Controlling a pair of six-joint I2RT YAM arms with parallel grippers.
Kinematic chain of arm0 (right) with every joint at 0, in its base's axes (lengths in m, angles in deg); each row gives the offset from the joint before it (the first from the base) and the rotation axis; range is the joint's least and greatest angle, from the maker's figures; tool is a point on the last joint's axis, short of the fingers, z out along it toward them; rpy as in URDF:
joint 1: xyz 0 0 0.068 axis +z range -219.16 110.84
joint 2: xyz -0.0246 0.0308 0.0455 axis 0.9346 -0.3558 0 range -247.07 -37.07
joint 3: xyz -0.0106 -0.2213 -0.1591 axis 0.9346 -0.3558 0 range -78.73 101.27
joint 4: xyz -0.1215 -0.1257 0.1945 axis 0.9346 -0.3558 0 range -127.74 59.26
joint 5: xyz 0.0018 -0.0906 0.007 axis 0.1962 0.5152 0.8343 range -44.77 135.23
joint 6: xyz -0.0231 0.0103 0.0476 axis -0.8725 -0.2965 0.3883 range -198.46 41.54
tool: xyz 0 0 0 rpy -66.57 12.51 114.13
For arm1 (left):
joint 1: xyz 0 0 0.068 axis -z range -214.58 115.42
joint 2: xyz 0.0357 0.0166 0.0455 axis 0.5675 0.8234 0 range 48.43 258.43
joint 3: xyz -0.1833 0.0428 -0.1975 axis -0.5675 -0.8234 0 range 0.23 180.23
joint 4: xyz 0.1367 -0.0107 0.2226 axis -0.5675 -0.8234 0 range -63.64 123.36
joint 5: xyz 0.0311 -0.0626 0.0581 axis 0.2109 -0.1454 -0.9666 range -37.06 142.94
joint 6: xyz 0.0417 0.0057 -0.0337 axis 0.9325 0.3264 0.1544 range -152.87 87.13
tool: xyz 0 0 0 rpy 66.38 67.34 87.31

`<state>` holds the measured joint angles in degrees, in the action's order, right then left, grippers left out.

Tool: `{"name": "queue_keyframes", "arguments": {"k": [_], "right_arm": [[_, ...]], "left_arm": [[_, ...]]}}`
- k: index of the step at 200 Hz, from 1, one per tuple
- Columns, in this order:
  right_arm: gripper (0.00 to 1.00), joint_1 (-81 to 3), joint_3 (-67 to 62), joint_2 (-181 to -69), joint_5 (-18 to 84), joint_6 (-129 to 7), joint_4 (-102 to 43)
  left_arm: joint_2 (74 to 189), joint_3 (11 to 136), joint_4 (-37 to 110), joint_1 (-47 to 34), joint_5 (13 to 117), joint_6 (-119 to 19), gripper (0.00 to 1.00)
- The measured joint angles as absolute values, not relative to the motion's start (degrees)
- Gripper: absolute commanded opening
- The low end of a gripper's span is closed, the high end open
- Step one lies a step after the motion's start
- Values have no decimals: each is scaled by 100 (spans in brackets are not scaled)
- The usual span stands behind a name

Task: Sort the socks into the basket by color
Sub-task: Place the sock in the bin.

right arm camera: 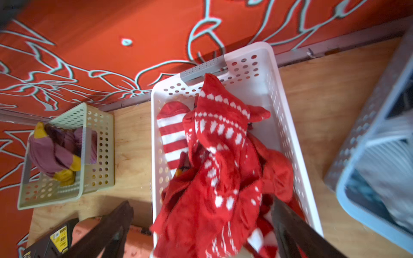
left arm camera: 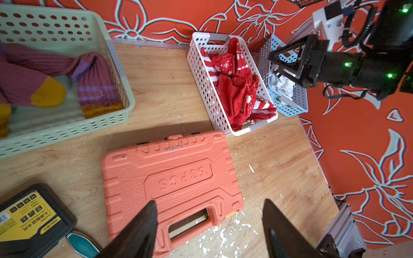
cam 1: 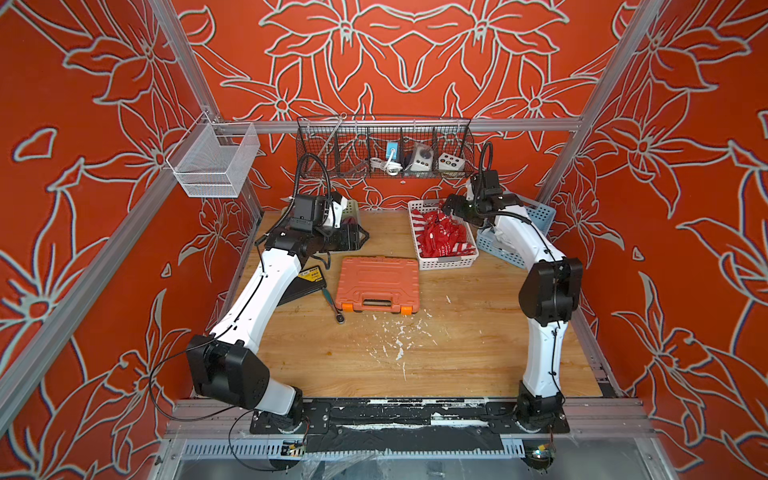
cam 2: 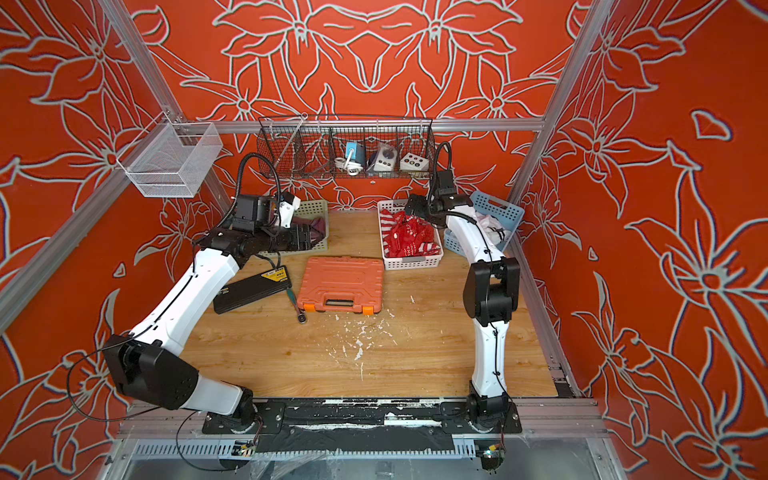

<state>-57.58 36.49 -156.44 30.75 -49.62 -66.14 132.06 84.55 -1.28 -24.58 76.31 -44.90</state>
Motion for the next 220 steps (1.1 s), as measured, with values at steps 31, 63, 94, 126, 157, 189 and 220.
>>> {"name": "queue_keyframes", "arguments": {"k": [31, 63, 94, 126, 157, 189, 220], "right_arm": [[98, -5756, 2825, -14803, 3307, -5187, -6773], [98, -5752, 1710, -13719, 3729, -5443, -6883], [98, -5752, 634, -12720, 4168, -5590, -6800], [98, -5752, -502, -11800, 4627, -5714, -6421], [98, -5752, -1335, -11223, 4738, -6066, -5820], [98, -5752, -1956, -11065, 4736, -6433, -5429], [98, -5752, -2244, -11021, 4850, -6779, -5215]], "left_arm": [[12979, 8291, -128, -2512, 7391, -4525, 77], [12577, 7836, -174, -2558, 7081, -4619, 92], [12192, 7388, -165, -2576, 6696, -4709, 99], [11897, 7014, -123, -2606, 6209, -4754, 100], [11698, 6658, 56, -2633, 5898, -4744, 100], [11674, 6483, 126, -2635, 5653, -4601, 100], [11674, 6426, 167, -2635, 5507, -4431, 100]]}}
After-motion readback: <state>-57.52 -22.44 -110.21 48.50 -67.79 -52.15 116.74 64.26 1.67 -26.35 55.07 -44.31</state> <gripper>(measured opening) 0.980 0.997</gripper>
